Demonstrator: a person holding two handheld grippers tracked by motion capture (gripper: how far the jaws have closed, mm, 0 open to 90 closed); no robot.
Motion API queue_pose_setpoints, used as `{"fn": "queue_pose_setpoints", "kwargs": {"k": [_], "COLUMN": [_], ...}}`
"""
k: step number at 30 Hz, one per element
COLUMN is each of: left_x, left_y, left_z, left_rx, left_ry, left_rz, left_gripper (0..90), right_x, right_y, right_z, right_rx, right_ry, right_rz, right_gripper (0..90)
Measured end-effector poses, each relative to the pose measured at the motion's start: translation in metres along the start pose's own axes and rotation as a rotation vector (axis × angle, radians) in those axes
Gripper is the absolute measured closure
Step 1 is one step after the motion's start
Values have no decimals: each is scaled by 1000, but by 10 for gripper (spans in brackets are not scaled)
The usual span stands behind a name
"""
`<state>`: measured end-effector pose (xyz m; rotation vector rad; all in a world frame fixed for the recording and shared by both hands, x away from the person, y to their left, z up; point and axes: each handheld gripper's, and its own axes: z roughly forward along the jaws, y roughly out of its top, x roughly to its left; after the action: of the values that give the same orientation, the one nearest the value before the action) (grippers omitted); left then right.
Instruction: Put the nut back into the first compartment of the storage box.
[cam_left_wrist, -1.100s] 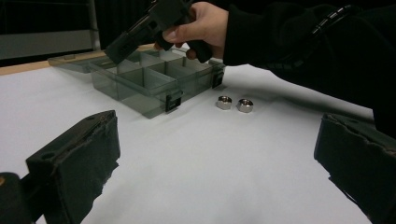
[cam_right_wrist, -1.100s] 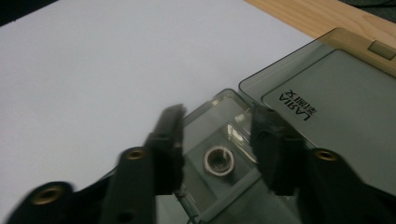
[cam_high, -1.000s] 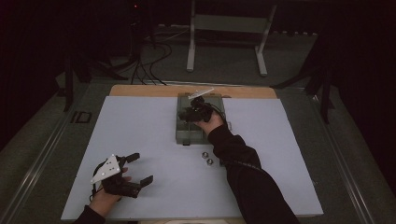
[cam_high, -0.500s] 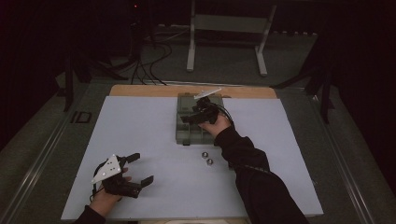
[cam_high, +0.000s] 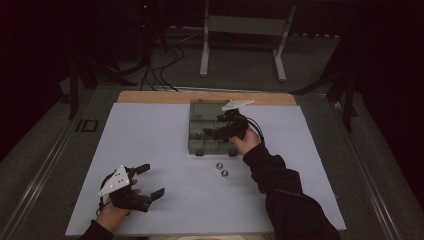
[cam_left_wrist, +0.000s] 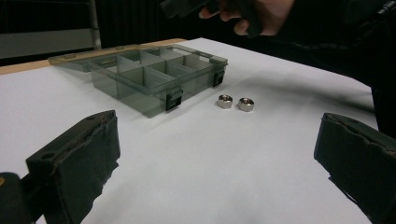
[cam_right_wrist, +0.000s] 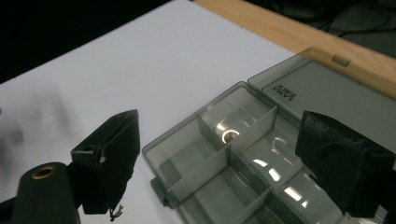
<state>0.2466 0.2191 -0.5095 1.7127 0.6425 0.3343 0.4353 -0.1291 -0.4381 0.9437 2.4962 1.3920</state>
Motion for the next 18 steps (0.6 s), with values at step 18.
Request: {"fn": "queue_pose_setpoints", "kwargs": {"k": [18], "left_x": [-1], "left_y": [0], "left_z": [1], "left_rx": [3], "left_ry": [-1], "left_rz": [1], "left_gripper": [10], "right_x": [20], "right_y": [-51], "right_z": [-65], "right_rx": [-47], "right_ry": [52], "right_rz": [-39], "right_gripper": [145]}}
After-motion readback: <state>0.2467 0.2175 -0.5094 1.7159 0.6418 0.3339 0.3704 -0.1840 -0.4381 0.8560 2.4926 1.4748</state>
